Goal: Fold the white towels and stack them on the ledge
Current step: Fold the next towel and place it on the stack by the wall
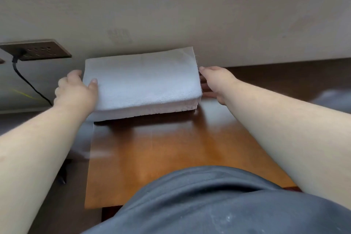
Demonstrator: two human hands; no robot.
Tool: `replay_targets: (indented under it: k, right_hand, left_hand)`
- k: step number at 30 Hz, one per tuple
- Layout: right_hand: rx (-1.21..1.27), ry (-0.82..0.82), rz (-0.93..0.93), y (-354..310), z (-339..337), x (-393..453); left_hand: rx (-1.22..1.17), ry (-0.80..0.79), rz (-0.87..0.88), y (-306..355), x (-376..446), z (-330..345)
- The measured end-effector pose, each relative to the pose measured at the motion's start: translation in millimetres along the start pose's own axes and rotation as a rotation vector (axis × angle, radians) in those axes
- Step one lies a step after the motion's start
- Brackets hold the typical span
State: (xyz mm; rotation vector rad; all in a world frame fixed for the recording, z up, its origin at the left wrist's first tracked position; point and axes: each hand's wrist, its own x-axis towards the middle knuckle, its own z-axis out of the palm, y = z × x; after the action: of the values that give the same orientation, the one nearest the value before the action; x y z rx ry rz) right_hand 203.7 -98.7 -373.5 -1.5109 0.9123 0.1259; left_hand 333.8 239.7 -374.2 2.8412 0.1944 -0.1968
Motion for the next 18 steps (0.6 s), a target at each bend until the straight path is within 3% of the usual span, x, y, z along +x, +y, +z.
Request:
replay_targets:
  k: [2,4,5,8,11,14,18]
  right_hand:
    - [0.037,-0.009,0.060,5.8,-4.3,-5.8]
    - [0.037,-0.017,0.032,14.8,-4.1,-12.5]
    - [-0.017,0.000,-0.048,19.5,-3.1,-16.8]
    - [-0.402,0.117,-0.489,29.7,-4.6,-31.7]
    - [-1.054,0.006,-0.837,30.2,-4.8,-41.8]
    - [-1.396,-0.095,-0.860,29.2,1.5,-37.4]
    - [-1.432,-0.062,-0.862,27.4,4.9,-35.5]
  left_hand:
    - [0.101,0.119,0.439,15.5,-22.3,-5.3]
    - [0.252,0.019,0.768,33.7,-44.9,0.2]
    - [0.345,-0.046,0.844,40.7,-52.3,6.4]
    - [0.533,-0.135,0.861,46.8,-54.9,20.9]
    - [0.614,-0.141,0.847,35.7,-46.5,17.7]
    - [0.697,-0.142,0.783,14.4,-45.8,11.0]
    - [0.679,-0.102,0.624,-7.8,-34.6,-2.2]
